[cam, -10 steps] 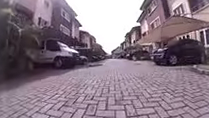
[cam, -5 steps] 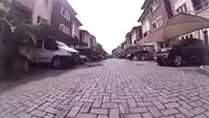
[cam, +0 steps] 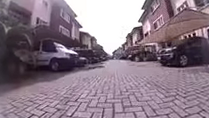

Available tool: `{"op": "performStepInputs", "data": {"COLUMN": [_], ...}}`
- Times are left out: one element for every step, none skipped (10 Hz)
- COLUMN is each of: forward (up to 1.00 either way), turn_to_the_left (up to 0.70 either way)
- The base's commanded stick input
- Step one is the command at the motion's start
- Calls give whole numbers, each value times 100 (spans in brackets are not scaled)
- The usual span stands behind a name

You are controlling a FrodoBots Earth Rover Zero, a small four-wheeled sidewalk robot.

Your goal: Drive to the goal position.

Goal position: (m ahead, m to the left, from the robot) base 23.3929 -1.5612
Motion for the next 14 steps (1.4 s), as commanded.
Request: {"op": "performStepInputs", "data": {"forward": [69,69,69,69,69,69,69,69,69,69,69,69,69,69], "turn_to_the_left": [3,3,3,3,3,3,3,3,3,3,3,3,3,3]}}
